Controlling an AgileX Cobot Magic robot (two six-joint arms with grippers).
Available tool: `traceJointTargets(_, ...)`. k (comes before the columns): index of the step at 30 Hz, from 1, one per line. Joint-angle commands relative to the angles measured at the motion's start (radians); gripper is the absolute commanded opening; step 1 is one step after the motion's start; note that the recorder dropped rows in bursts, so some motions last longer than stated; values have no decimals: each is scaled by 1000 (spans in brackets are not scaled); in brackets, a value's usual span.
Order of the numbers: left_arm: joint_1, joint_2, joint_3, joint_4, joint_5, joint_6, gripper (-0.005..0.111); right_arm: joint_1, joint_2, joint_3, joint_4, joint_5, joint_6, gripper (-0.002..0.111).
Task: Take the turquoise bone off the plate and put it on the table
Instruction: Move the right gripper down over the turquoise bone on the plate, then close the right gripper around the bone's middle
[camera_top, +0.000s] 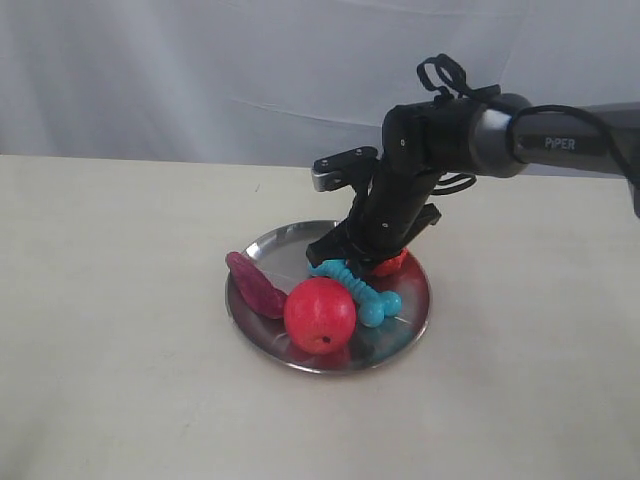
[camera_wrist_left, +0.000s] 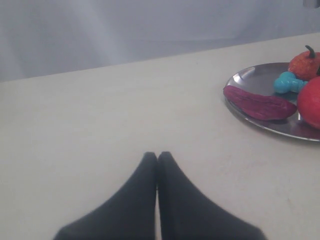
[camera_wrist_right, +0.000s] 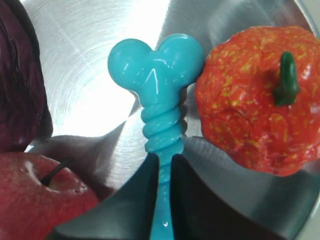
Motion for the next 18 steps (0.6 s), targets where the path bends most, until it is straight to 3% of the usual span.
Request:
traceJointTargets(1, -2, -1, 3, 1, -1, 0, 0, 0, -3, -7, -7, -13, -1, 38)
traceJointTargets(3, -2, -1, 3, 1, -1, 0, 0, 0, -3, -7, 3, -13, -1, 47)
traceJointTargets(18, -2, -1, 3, 1, -1, 0, 0, 0, 15, -7, 3, -15, -1, 48)
